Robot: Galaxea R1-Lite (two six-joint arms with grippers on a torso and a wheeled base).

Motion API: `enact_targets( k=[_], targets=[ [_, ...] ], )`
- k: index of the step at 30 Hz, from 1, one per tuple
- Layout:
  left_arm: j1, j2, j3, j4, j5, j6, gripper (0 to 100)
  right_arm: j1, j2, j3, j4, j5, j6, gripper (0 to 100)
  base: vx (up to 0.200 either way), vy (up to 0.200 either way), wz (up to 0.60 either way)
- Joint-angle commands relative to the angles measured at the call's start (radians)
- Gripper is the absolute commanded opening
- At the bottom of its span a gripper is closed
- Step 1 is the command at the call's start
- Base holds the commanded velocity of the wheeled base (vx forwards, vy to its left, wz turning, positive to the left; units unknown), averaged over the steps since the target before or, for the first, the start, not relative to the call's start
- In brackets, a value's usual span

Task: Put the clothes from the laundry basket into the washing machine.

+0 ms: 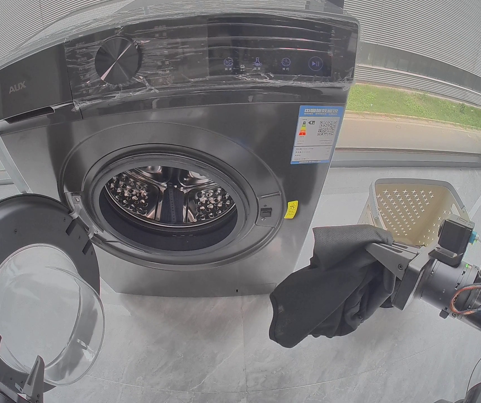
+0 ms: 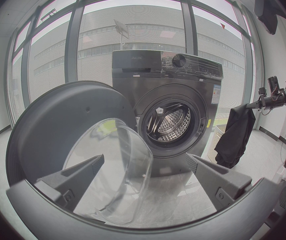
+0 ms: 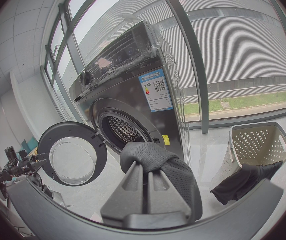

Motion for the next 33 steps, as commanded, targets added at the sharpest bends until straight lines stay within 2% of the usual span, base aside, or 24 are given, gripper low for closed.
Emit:
enact_targets(
  k=[1,9,14,15,18,24,28,30,33],
  targets=[
    [0.000,-0.018,0.018,0.000,-0.001,-0.001,100,0.001,0.002,0.000,0.000,0.000,-0.001,0,0.000,0.200,0.00],
    [0.000,-0.018,0.018,0.000,-0.001,0.001,100,0.032,0.013,0.001,0.003,-0.002,-0.001,0,0.000,0.200,0.00],
    [0.000,-0.018,0.018,0.000,-0.001,-0.001,100,0.083,0.030,-0.014,-0.002,0.010,0.003,0,0.000,0.000,0.00],
    [0.000,-0.018,0.018,0.000,-0.001,0.002,100,0.098,0.039,-0.020,-0.003,0.035,0.009,0,0.000,0.000,0.00],
    [0.002,-0.018,0.018,0.000,0.001,0.002,100,0.121,0.065,-0.022,-0.012,0.053,0.037,0,0.000,0.000,0.00],
    [0.000,-0.018,0.018,-0.002,-0.001,0.002,100,0.143,0.116,-0.022,-0.123,0.053,0.040,0,0.000,0.000,0.00],
    [0.002,-0.018,0.018,0.000,-0.001,0.005,100,0.141,0.133,-0.025,-0.143,0.050,0.039,0,0.000,0.000,0.00],
    [0.002,-0.018,0.018,-0.002,-0.002,0.015,100,0.143,0.136,-0.025,-0.143,0.052,0.040,0,0.000,0.000,0.00],
    [0.002,-0.018,0.018,-0.003,-0.021,0.052,100,0.144,0.148,-0.025,-0.144,0.052,0.040,0,0.000,0.000,0.00]
  ],
)
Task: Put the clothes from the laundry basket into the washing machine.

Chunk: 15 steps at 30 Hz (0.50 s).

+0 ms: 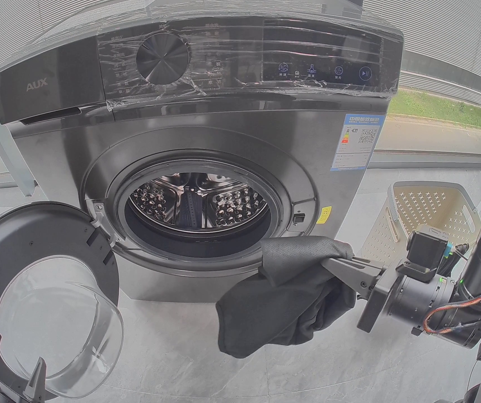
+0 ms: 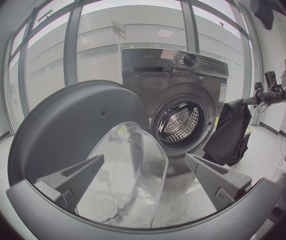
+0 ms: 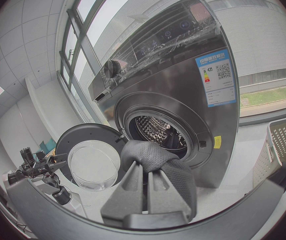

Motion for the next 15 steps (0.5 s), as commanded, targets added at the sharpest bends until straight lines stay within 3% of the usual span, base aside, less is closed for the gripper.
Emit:
enact_targets(
  k=[1,12,15],
  targets=[
    [0.000,-0.018,0.018,-0.002,-0.015,0.021,100,0.003,0.027,0.000,-0.002,0.000,0.000,0,0.000,0.000,0.00],
    [0.000,-0.018,0.018,0.000,-0.018,0.001,100,0.002,0.027,0.003,-0.002,-0.001,0.003,0,0.000,0.000,0.00],
    [-0.003,-0.018,0.018,0.003,-0.012,-0.010,100,0.002,0.026,0.003,-0.002,-0.003,0.003,0,-0.200,0.000,0.00]
  ],
)
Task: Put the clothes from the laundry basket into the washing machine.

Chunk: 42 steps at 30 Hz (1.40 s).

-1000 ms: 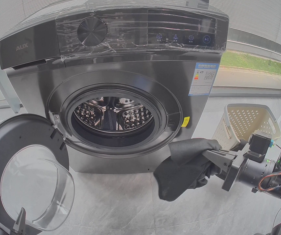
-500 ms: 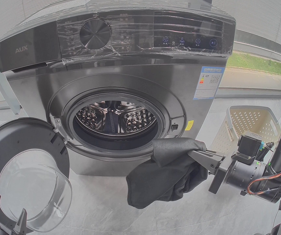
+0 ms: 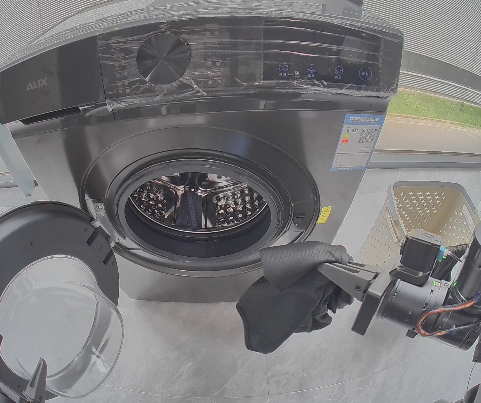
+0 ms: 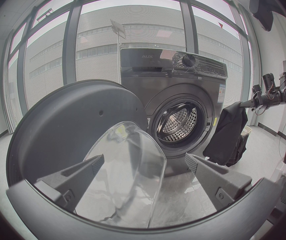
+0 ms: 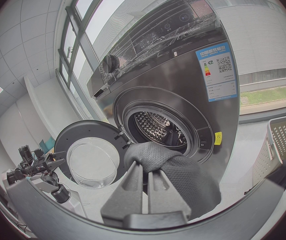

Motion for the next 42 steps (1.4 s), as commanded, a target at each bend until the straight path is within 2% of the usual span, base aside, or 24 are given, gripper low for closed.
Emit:
enact_targets(
  k=[1,8,23,29,33,40,42],
  targets=[
    [-0.002,-0.018,0.018,0.002,0.002,-0.002,100,0.000,0.001,0.001,0.000,-0.001,0.000,0,-0.200,0.000,0.00],
    [0.000,-0.018,0.018,0.000,-0.001,0.008,100,-0.005,0.000,0.008,0.000,-0.001,0.000,0,-0.057,0.000,0.00],
    [0.000,-0.018,0.018,0.000,0.001,0.003,100,-0.006,0.003,0.008,0.000,0.001,-0.001,0,0.000,0.040,0.00],
    [0.000,-0.018,0.018,-0.005,-0.024,0.034,100,-0.002,0.001,0.007,0.000,0.001,0.002,0,0.000,0.000,0.00],
    [0.000,-0.018,0.018,-0.005,-0.027,0.035,100,0.000,-0.002,0.008,0.000,0.002,0.006,0,0.000,0.000,0.00],
    [0.001,-0.018,0.018,-0.009,-0.022,0.031,100,0.000,-0.005,-0.001,-0.002,0.002,0.009,0,0.000,0.000,0.00],
    [0.007,0.003,-0.073,-0.091,-0.010,0.003,100,0.000,0.000,-0.002,-0.002,0.002,0.008,0,0.000,0.000,0.00]
  ],
)
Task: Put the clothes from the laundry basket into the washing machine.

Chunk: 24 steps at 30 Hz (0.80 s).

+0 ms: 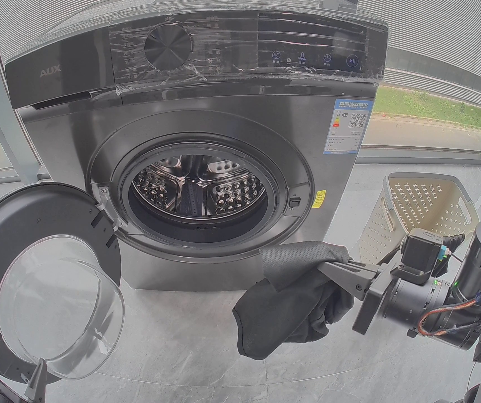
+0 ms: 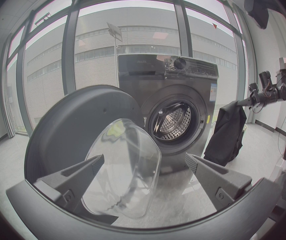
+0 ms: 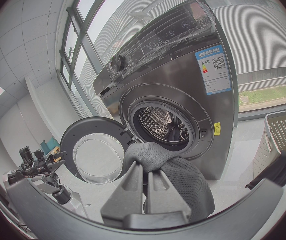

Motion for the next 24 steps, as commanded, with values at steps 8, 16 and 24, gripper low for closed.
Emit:
enact_targets(
  k=[8,16,24],
  targets=[
    [-0.194,0.399,-0.298,-0.074,-0.158,-0.093,100,0.029,0.084,-0.116,-0.045,0.000,0.036,0,0.000,0.000,0.00],
    [-0.365,0.738,-0.295,-0.216,-0.246,-0.179,100,0.026,0.194,-0.217,-0.126,-0.011,0.065,0,0.000,0.000,0.00],
    [-0.388,1.034,-0.292,-0.443,-0.310,-0.175,100,0.022,0.228,-0.246,-0.131,-0.017,0.067,0,0.000,0.000,0.00]
  ],
)
